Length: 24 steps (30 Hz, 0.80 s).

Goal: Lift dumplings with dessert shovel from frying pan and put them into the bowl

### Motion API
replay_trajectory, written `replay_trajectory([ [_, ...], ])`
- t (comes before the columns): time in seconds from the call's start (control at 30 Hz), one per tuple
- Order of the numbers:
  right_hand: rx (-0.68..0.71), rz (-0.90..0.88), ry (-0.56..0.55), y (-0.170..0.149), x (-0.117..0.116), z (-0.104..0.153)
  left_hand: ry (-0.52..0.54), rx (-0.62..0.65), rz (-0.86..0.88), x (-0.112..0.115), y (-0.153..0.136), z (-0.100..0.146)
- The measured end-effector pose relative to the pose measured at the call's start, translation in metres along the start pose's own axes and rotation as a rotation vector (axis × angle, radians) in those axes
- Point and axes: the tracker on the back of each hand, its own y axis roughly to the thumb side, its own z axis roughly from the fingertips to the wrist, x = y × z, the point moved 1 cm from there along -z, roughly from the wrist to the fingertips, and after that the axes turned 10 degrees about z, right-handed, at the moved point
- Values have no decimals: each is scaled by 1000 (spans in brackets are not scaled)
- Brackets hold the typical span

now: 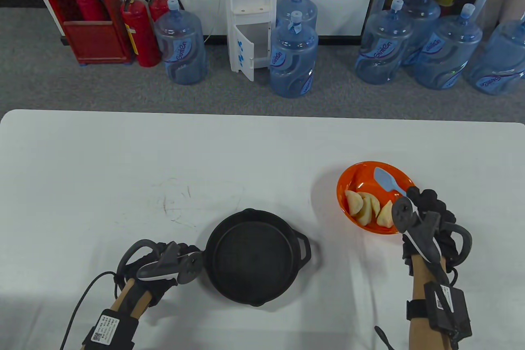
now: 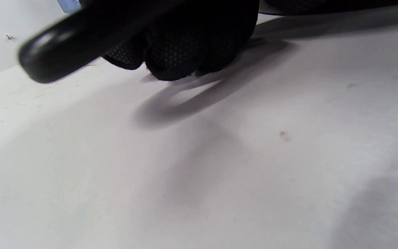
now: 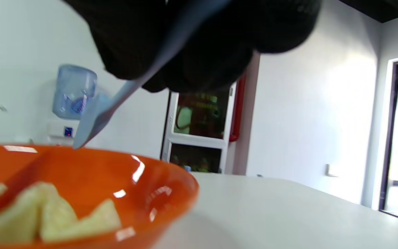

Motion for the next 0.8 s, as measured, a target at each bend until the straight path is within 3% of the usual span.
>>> replay_trajectory([
  [0.3, 200, -217, -56, 27, 45, 38, 0, -4, -10, 0, 1, 0],
  [0.57, 395, -306, -52, 79, 50, 83, 0, -7, -7, 0, 1, 0],
  [0.8, 543, -287, 41, 121, 39, 108, -2, -10, -6, 0, 1, 0],
])
